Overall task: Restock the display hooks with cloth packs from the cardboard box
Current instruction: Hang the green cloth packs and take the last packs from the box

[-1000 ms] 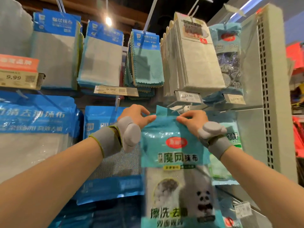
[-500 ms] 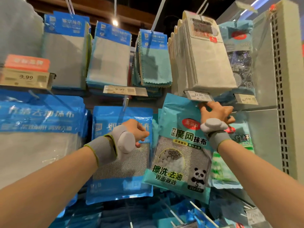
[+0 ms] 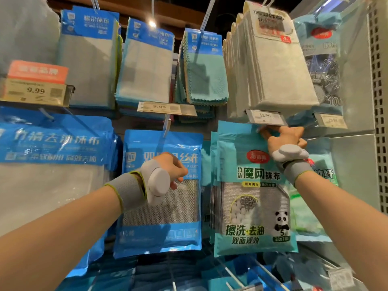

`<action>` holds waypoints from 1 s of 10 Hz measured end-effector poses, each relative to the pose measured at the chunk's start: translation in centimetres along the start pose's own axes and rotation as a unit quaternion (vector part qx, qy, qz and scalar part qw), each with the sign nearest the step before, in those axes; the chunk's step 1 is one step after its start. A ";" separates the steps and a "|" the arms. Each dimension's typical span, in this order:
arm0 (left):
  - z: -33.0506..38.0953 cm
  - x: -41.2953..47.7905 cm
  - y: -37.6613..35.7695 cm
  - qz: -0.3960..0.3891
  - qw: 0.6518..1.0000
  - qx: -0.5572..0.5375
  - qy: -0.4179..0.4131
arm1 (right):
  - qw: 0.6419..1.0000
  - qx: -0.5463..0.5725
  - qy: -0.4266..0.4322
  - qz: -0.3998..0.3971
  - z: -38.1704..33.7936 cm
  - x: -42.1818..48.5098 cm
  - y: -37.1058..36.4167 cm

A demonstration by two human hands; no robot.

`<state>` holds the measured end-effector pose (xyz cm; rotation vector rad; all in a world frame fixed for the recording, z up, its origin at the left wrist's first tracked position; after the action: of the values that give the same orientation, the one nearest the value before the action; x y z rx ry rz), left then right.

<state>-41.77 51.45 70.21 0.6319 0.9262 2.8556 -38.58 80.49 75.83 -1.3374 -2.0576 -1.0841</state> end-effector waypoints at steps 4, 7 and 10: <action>-0.4 0.4 -2.8 -0.017 0.999 -0.037 0.005 | 0.992 -0.023 0.127 -0.001 0.5 -7.8 -9.9; -3.7 -0.8 -3.8 -0.019 0.999 -0.031 0.021 | 0.895 -0.223 0.198 -0.331 0.9 -7.3 -15.0; -6.6 -7.8 -3.0 0.009 0.993 -0.090 0.081 | 0.974 0.042 -0.014 -0.222 -0.7 -12.5 -12.7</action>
<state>-37.55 48.77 60.82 0.3988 0.6724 2.9967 -44.78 70.29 62.61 -0.8738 -2.4645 -1.1413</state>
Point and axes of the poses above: each hand's wrist, its own x-axis towards the middle knuckle, its own y-axis out of the back of the hand, z = x × y, the point moved 6 cm from there along x, towards the middle knuckle, and after that the axes turned 11 degrees about -x, right-handed, at the moved point
